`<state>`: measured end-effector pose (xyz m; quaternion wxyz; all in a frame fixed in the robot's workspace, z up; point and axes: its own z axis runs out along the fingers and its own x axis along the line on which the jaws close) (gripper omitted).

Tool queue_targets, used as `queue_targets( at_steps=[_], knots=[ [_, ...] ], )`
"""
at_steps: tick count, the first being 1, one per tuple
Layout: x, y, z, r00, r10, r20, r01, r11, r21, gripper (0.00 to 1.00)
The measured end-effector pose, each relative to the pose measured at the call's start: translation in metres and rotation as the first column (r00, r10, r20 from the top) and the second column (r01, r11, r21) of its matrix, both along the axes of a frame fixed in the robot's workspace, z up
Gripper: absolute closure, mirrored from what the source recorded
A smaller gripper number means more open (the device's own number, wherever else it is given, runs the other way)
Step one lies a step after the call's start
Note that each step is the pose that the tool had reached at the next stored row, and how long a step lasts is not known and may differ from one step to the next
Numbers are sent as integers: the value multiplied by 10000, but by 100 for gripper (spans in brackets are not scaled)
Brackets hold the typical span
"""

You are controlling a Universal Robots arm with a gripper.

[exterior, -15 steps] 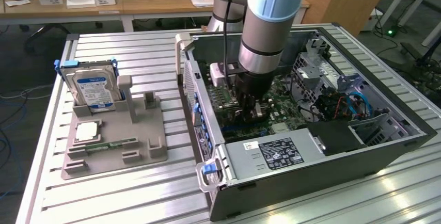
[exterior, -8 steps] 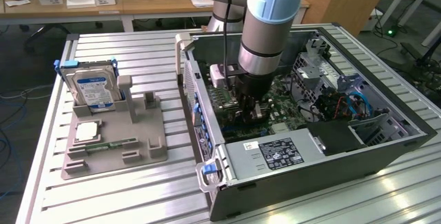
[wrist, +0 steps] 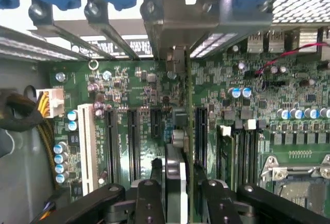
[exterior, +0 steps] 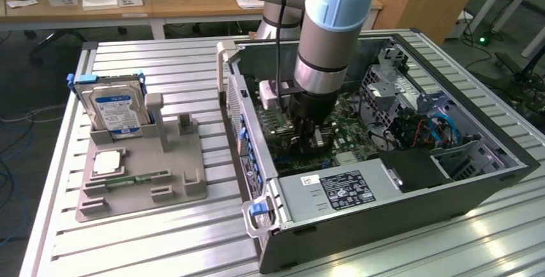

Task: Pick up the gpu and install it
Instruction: 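Insert the gpu into the slot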

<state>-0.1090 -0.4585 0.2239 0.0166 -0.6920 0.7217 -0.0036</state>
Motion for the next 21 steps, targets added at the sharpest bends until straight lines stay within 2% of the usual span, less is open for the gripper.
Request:
queue_targets(
  at_steps=[13, 18, 21],
  knots=[
    [2, 7, 517, 10000, 4, 63, -4, 10000, 1, 65],
    [1, 7, 530, 10000, 3, 65, -3, 10000, 2, 66],
    [1, 7, 531, 10000, 3, 65, -3, 10000, 1, 85]
  ],
)
